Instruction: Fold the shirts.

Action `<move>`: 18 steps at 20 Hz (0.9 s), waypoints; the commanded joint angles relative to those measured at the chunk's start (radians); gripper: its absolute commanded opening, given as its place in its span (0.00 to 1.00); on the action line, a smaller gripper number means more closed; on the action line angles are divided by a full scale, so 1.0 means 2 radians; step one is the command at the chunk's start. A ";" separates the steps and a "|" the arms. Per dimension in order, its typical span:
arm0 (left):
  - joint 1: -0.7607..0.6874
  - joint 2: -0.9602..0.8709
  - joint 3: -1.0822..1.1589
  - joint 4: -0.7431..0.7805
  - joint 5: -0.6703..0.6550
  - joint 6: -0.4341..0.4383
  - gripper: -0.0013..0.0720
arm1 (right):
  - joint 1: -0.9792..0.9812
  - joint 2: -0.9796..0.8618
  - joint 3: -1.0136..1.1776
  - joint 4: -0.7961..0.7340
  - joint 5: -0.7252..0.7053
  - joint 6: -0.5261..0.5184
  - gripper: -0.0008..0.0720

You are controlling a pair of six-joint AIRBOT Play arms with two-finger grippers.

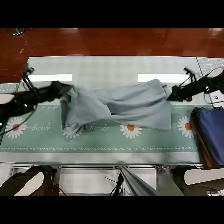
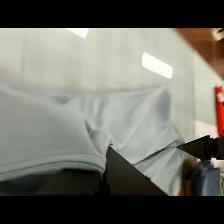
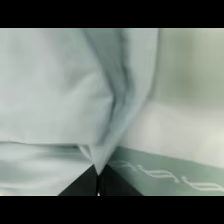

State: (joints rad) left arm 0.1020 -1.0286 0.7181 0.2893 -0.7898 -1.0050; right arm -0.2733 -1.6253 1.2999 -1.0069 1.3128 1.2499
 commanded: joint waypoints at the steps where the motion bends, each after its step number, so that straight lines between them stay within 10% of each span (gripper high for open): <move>1: 0.046 0.020 0.119 -0.011 -0.015 -0.001 0.05 | 0.003 0.054 0.126 0.016 0.016 0.027 0.04; 10: 0.167 0.059 0.482 0.021 -0.017 -0.097 0.04 | 0.003 0.273 0.323 0.027 0.035 0.066 0.04; 18: 0.296 0.214 0.513 0.450 -0.160 -0.278 0.04 | 0.004 0.497 0.243 -0.119 0.108 0.122 0.04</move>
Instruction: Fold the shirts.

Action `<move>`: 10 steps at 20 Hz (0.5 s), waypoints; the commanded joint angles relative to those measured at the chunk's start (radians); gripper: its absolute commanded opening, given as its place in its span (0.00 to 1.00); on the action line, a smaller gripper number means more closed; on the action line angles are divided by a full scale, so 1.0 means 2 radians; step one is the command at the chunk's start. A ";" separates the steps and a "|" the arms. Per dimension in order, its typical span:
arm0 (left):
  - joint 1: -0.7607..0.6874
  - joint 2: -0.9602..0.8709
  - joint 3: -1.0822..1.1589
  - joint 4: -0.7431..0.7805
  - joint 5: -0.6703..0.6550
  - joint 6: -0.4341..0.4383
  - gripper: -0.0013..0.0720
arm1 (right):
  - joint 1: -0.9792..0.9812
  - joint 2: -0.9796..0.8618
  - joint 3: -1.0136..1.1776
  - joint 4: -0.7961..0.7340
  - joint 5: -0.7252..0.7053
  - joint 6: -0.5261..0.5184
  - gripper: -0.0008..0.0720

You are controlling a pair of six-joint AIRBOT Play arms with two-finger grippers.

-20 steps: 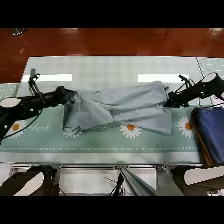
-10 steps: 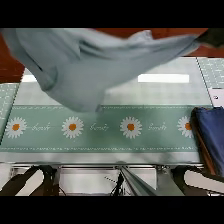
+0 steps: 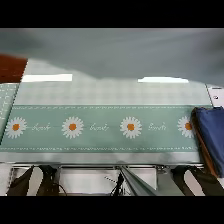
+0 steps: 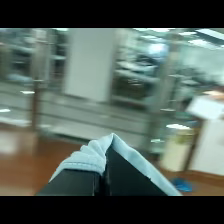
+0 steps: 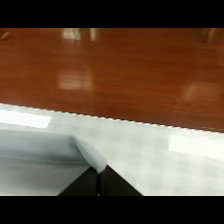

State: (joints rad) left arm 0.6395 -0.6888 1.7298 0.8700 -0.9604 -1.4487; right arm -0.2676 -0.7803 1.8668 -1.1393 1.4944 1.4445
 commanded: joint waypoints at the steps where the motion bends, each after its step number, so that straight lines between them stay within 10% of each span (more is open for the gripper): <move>1: 0.014 0.058 -0.004 0.169 -0.086 -0.055 0.04 | 0.001 0.099 -0.073 -0.052 0.020 0.029 0.04; 10: -0.156 0.064 -0.287 0.170 -0.148 -0.052 0.04 | 0.001 0.180 -0.412 -0.003 0.011 0.030 0.04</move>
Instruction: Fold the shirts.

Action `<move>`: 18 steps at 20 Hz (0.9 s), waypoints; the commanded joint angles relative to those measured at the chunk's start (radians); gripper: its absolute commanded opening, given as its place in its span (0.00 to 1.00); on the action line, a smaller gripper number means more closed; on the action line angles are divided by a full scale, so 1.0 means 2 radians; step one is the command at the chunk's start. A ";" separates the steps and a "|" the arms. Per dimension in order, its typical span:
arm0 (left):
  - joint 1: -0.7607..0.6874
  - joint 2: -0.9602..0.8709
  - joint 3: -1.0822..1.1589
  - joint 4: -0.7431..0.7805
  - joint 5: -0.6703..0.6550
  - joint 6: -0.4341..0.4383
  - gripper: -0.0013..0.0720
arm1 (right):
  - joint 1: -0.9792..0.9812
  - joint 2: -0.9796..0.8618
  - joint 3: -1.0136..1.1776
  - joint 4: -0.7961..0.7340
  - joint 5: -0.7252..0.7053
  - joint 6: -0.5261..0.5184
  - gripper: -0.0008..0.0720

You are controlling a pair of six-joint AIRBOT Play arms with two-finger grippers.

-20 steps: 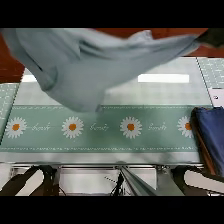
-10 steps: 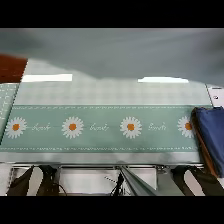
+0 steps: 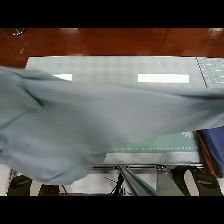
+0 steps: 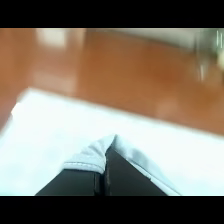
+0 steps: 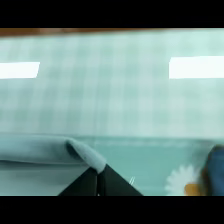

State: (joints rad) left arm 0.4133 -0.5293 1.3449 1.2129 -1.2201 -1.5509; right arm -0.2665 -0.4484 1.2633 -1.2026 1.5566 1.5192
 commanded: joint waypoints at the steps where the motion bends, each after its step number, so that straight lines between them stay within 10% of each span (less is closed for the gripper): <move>1: -0.057 -0.039 -0.124 -0.005 -0.010 0.011 0.04 | 0.000 0.012 -0.155 0.024 -0.053 -0.010 0.04; 8: -0.151 -0.292 -0.119 -0.047 0.171 0.019 0.04 | 0.000 -0.211 -0.247 0.059 -0.283 -0.066 0.04; 13: -0.174 -0.427 -0.020 -0.121 0.159 0.004 0.06 | 0.000 -0.462 -0.093 0.124 -0.273 -0.077 0.04; 14: -0.173 -0.437 -0.013 -0.130 0.154 -0.011 0.25 | 0.000 -0.496 -0.065 0.133 -0.257 -0.072 0.04; 15: -0.173 -0.440 -0.011 -0.132 0.143 -0.023 0.68 | 0.000 -0.523 -0.041 0.145 -0.242 -0.060 0.28; 16: -0.171 -0.441 -0.011 -0.129 0.120 -0.018 0.97 | 0.000 -0.540 -0.025 0.155 -0.227 -0.053 0.75; 18: -0.150 -0.440 -0.005 -0.106 0.046 -0.014 0.98 | -0.003 -0.550 0.006 0.140 -0.193 -0.054 0.86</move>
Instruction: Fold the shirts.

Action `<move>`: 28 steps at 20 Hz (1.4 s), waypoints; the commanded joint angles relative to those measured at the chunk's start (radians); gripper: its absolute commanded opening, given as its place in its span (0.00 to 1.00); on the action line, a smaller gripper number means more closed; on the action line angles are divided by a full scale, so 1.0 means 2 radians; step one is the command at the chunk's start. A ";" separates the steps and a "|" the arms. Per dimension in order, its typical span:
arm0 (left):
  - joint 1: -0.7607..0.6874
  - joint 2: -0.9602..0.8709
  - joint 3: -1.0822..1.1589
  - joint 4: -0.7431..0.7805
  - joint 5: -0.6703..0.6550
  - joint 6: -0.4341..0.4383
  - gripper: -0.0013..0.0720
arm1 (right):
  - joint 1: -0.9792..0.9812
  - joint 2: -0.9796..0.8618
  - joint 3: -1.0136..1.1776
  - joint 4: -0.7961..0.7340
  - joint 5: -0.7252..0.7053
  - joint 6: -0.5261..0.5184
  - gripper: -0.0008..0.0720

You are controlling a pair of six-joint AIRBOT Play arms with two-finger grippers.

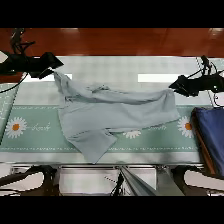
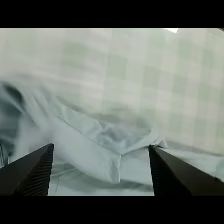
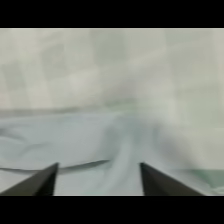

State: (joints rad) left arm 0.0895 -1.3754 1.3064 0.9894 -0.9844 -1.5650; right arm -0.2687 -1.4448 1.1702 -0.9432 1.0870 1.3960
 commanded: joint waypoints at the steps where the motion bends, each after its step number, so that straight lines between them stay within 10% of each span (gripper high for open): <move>1: 0.030 -0.015 0.018 0.025 -0.118 -0.007 0.98 | -0.010 -0.049 0.069 -0.006 0.066 0.006 0.86; 5: 0.109 0.043 -0.050 0.092 -0.246 0.053 0.98 | -0.073 -0.007 0.040 -0.112 0.179 -0.036 0.86; 12: 0.167 0.238 -0.400 0.079 -0.176 0.045 0.98 | -0.131 0.162 -0.272 0.054 0.027 -0.100 0.86; 28: 0.104 0.259 -0.590 -0.228 0.007 0.173 0.97 | -0.158 0.185 -0.260 0.066 0.040 -0.078 0.86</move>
State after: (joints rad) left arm 0.3634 -0.8547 0.1596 0.6037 -1.0775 -1.2766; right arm -0.5293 -1.0752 0.6216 -0.7902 1.1652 1.2083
